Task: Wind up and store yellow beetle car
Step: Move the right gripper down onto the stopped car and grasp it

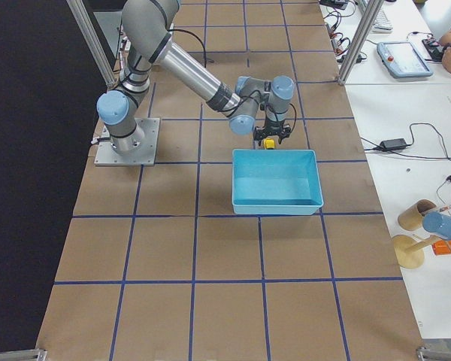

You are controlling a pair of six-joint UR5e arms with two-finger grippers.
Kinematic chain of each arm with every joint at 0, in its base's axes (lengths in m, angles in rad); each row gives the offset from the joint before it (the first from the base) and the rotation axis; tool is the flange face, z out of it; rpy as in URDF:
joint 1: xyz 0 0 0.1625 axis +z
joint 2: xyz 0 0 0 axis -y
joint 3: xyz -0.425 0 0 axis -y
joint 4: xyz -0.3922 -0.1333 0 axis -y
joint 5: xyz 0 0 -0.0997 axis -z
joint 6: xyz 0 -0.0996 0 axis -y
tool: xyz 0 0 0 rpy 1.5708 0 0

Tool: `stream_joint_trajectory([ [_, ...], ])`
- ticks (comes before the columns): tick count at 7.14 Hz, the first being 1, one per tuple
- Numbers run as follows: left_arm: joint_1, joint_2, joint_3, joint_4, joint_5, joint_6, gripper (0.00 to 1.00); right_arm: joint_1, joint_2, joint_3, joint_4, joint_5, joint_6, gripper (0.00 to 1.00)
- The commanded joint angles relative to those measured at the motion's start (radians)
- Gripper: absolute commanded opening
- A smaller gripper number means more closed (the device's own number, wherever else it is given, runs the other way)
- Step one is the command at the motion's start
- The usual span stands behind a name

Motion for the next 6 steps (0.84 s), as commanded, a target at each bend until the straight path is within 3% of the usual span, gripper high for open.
stream_joint_trajectory([
  [1, 0.0, -0.003, -0.002, 0.001, 0.0, 0.0, 0.99, 0.0, 0.009, 0.0, -0.003, -0.002, 0.0, 0.61],
  [2, 0.0, -0.003, 0.003, 0.001, 0.0, 0.0, 0.99, 0.0, 0.006, -0.001, -0.003, -0.007, 0.001, 0.3],
  [3, 0.0, -0.003, 0.003, 0.002, 0.0, 0.002, 0.99, 0.001, 0.006, -0.001, -0.003, -0.008, 0.006, 0.09],
  [6, 0.0, -0.008, -0.008, 0.022, 0.002, 0.002, 0.99, 0.012, -0.047, -0.061, 0.04, 0.013, 0.085, 0.08],
])
